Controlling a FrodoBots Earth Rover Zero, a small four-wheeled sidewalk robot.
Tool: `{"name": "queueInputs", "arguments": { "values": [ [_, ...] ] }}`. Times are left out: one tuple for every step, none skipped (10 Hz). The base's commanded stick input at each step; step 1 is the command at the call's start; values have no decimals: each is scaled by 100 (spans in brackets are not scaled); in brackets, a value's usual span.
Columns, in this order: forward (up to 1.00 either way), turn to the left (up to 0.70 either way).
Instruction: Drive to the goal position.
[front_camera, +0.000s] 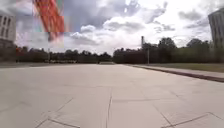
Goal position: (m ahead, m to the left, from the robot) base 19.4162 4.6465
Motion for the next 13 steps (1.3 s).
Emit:
{"name": "queueInputs", "arguments": {
  "values": [
    [100, 0],
    [100, 0],
    [100, 0],
    [100, 0],
    [100, 0],
    [100, 0],
    [100, 0],
    [100, 0],
    [100, 0],
    [100, -6],
    [100, -40],
    [100, -40],
    [100, -40]
  ]
}}
